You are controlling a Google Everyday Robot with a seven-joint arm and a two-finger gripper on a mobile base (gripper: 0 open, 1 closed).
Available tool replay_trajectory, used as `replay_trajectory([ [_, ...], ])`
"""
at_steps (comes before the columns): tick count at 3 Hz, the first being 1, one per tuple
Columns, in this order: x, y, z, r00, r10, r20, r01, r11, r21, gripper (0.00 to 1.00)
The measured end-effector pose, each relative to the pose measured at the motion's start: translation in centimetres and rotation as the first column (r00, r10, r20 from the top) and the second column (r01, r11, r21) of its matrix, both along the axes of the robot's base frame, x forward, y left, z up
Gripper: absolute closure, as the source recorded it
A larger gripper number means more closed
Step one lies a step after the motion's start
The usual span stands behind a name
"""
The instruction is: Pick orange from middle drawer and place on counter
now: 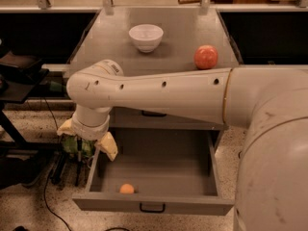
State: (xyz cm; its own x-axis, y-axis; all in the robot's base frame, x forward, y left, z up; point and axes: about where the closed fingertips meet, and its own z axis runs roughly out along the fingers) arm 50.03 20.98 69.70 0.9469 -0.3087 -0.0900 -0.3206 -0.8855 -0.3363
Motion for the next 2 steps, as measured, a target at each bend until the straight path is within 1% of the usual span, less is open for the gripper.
replay_trajectory([
  [1, 0.00, 0.00, 0.00, 1.0000, 0.000, 0.000, 0.000, 1.000, 0.000, 0.00],
  [2, 0.28, 0.25, -0.94, 0.9996, -0.007, -0.026, 0.006, 0.998, -0.063, 0.00],
])
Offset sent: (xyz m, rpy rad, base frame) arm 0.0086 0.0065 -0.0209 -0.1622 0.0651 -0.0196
